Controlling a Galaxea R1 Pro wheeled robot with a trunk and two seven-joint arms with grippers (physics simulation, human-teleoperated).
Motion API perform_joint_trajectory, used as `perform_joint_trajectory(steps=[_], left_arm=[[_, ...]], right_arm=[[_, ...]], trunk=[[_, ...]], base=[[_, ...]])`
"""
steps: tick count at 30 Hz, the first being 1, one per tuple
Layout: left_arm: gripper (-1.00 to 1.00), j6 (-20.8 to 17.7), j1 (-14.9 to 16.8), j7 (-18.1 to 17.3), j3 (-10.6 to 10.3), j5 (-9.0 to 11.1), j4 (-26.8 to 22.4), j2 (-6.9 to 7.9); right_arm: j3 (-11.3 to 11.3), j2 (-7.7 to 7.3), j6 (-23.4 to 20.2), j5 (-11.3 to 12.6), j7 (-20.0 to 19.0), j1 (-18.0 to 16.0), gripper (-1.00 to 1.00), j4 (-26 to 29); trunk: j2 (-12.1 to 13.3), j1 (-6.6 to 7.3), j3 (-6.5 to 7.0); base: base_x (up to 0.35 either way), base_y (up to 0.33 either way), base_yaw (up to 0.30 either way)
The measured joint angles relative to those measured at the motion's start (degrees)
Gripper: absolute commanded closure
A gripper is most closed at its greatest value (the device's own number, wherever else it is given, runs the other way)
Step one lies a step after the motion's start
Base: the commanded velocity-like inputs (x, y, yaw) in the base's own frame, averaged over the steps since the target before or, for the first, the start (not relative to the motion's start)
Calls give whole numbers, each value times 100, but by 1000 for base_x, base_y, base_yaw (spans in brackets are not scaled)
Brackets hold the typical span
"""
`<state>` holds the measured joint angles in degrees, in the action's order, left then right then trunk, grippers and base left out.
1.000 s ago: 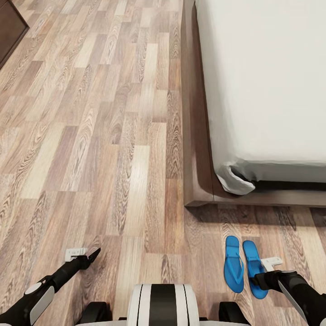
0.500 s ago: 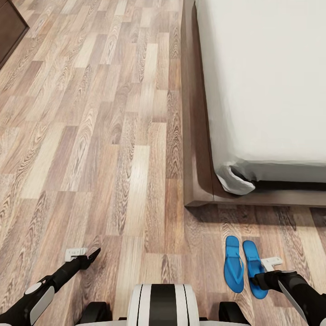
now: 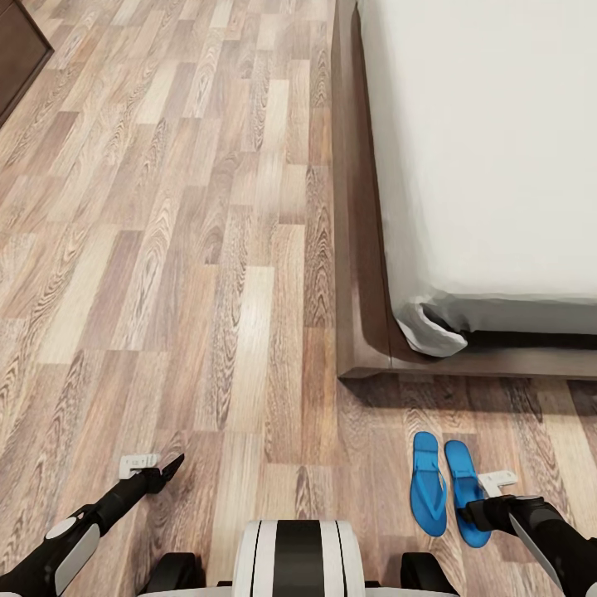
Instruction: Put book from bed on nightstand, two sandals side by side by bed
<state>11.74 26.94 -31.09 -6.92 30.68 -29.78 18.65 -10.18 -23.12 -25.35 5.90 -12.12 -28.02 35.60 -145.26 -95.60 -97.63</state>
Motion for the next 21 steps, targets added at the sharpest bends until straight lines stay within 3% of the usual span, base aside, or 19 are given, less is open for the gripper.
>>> perform_joint_trajectory(steps=[21], left_arm=[[-100,0,0,2,-8,1,0,-1]], right_arm=[[-1,0,-1,-7,-8,0,-100,8]], trunk=[[27,52,443]], base=[[0,0,0]])
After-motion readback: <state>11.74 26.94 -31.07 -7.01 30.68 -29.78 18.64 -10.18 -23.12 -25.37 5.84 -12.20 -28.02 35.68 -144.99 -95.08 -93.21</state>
